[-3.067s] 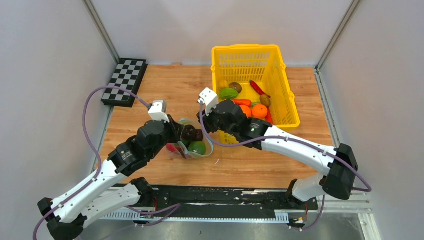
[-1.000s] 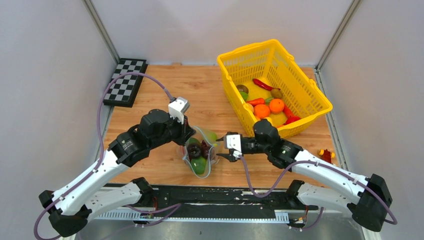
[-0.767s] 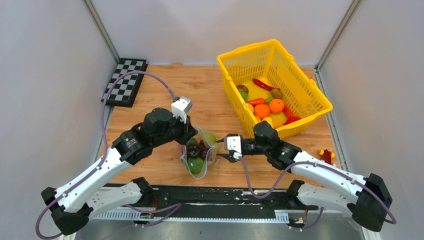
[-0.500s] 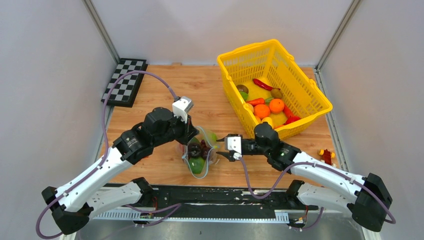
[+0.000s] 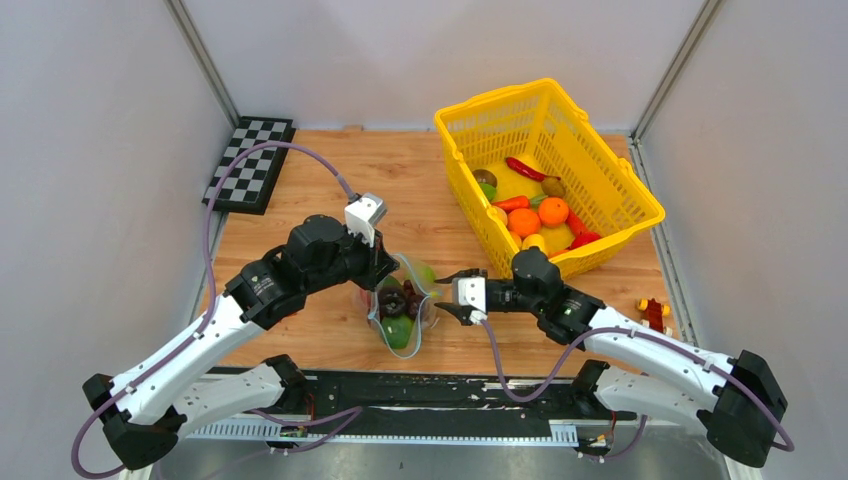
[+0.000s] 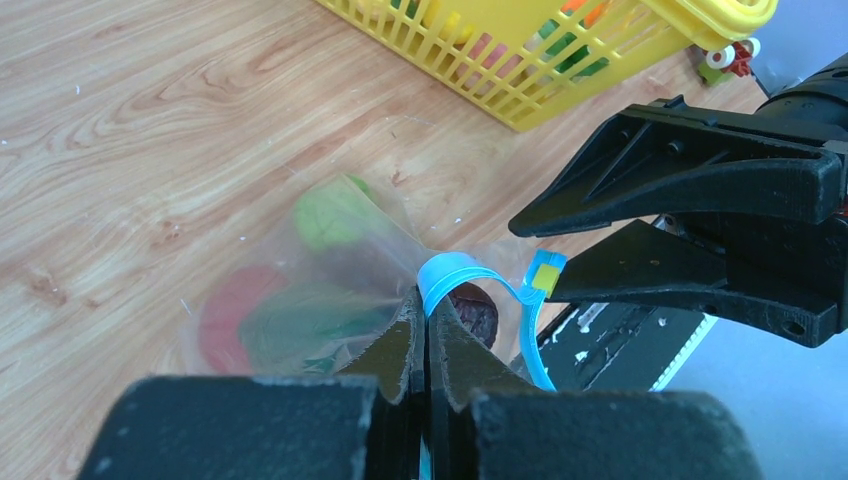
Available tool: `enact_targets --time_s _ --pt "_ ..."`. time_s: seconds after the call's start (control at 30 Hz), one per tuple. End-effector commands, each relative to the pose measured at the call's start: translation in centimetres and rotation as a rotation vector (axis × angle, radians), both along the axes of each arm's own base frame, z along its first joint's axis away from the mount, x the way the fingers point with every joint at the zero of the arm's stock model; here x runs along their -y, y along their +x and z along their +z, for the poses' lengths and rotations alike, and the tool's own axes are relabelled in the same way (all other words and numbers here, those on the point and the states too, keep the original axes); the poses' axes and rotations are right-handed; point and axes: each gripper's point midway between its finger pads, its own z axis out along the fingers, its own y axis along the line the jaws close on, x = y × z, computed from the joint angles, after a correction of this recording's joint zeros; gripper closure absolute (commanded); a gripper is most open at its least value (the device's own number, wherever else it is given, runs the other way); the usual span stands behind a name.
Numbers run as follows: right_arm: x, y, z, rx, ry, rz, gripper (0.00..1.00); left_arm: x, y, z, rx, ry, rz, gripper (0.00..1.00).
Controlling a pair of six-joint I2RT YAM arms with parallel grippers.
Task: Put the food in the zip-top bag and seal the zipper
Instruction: Adjust the zipper food storage bag at the center of the board.
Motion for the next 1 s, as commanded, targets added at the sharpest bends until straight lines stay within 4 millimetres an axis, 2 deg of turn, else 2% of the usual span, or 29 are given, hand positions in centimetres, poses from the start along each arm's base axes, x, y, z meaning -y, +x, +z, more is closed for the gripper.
enact_targets --time_s 0.0,0.57,0.8,0.97 --pt "-0.2 -0.3 0.5 0.031 0.028 0.022 0.58 1.0 0.4 3.1 0.058 -0.109 -0.005 1.00" --pt "-0.8 0.9 -0.5 0.029 0.013 -0.016 0.82 1.0 0.5 2.8 0.044 -0.111 0.007 1.00" --pt "-0.8 0.7 0.1 0.015 0.037 -0.018 1.00 0.7 0.7 2.4 0.045 -0.096 0.025 1.00" --pt "-0.5 0.9 1.2 -0.024 0.070 -0.060 1.00 -0.5 0.8 0.9 0.034 -0.008 0.050 0.97"
